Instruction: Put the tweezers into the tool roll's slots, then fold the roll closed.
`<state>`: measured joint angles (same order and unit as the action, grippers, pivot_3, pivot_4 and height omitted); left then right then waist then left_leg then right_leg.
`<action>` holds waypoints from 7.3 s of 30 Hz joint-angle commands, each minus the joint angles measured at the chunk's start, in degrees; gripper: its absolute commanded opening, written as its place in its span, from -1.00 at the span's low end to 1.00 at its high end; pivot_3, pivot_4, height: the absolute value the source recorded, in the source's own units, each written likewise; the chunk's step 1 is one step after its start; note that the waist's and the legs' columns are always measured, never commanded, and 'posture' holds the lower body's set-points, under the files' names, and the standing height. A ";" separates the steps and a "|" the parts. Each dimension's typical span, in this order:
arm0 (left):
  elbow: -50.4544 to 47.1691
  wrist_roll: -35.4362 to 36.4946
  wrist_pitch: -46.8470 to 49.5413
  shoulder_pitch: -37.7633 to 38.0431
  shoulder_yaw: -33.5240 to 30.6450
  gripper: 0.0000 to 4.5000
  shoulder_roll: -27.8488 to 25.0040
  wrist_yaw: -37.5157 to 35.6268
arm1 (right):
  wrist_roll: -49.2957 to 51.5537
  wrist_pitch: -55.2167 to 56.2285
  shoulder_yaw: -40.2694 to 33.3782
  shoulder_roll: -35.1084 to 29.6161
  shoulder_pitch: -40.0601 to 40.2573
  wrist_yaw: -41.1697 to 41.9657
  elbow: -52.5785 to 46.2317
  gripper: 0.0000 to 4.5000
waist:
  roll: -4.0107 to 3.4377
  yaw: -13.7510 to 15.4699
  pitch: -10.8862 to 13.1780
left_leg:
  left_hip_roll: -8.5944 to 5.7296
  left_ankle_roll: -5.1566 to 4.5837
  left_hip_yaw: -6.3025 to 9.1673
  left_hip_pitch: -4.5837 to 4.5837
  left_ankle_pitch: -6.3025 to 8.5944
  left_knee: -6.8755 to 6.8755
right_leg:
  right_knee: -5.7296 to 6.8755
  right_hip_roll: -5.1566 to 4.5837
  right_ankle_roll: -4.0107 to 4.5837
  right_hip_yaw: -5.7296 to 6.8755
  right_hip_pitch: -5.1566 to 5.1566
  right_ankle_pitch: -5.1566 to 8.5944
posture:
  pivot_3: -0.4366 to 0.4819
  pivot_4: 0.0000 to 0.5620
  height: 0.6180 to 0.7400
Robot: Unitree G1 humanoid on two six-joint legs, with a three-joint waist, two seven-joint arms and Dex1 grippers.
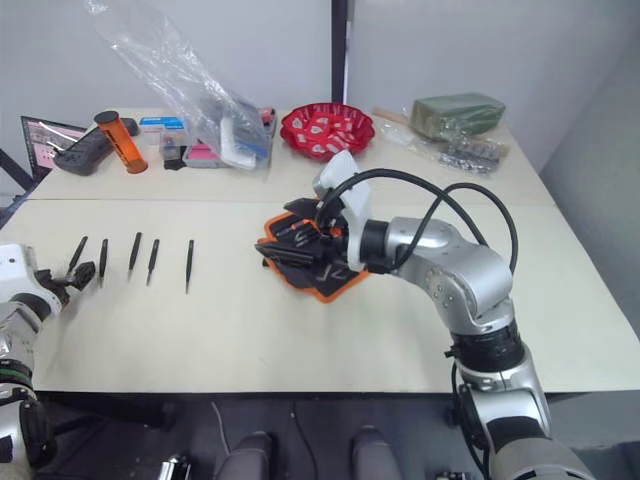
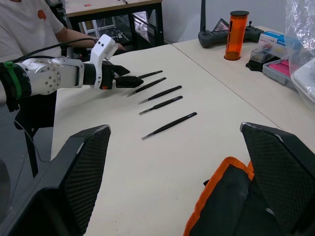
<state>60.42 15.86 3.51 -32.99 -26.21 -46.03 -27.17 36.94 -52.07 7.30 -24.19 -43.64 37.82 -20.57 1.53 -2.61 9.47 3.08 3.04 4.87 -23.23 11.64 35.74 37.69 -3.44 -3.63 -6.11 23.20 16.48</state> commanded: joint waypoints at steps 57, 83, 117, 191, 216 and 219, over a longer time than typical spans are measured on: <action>-43.71 -1.54 38.09 -25.59 42.44 -0.99 14.50 -30.14 | 1.14 -6.91 -17.90 -16.77 23.26 -11.26 -19.71 1.00 | 0.11 -0.04 0.12 | -0.07 0.07 0.12 -0.06 -0.07 0.06 | -0.07 0.03 -0.03 -0.05 -0.09 0.02 | -0.05 -0.47 0.91; -41.90 -6.58 33.69 -22.23 39.01 -1.00 14.52 -31.37 | -24.30 30.52 -2.03 2.03 12.82 -11.04 30.90 -0.99 | 0.02 0.09 0.17 | -0.09 0.09 0.10 -0.08 -0.10 0.13 | 0.04 0.02 -0.01 -0.09 -0.09 0.01 | -0.05 -0.47 0.91; -39.28 -11.72 29.34 -19.19 41.72 -1.00 16.53 -29.21 | -28.87 35.79 -0.68 8.03 11.55 -4.06 42.47 -0.99 | -0.01 -1.27 0.17 | -0.10 0.15 0.13 0.09 -0.14 0.13 | 0.38 0.02 0.00 -0.08 -0.13 0.00 | -0.05 -0.47 0.91; 8.46 -26.08 -8.66 -38.33 42.52 -1.00 31.43 -28.37 | -29.93 32.35 1.64 9.77 16.38 -1.82 36.60 -0.99 | -0.01 -1.32 0.16 | -0.14 0.14 0.15 0.29 -0.13 0.13 | 0.35 0.02 -0.02 -0.07 -0.38 0.01 | -0.05 -0.47 0.91; 15.58 -31.96 -13.42 -42.96 41.85 -1.00 36.79 -24.22 | -31.31 27.64 1.98 8.32 20.08 -2.00 30.00 -0.99 | -0.01 -0.98 0.16 | -0.21 0.13 0.28 0.40 -0.13 0.14 | 0.23 0.02 -0.08 -0.04 -0.70 0.05 | -0.05 -0.47 0.91; 16.17 -33.48 -13.80 -43.88 42.40 -1.00 37.12 -21.77 | -31.46 27.16 2.06 8.15 21.07 -2.03 28.98 -0.99 | -0.01 -0.90 0.16 | -0.21 0.13 0.30 0.41 -0.12 0.14 | 0.20 0.02 -0.09 -0.04 -0.73 0.05 | -0.05 -0.47 0.91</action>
<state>77.63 -17.26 -7.99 -74.14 16.42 -9.99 -50.68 5.72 -21.97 5.83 -16.66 -24.90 34.36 7.65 1.52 -3.52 9.64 2.87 3.18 5.18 -22.82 11.51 35.88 37.89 -3.42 -3.73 -6.15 22.47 16.54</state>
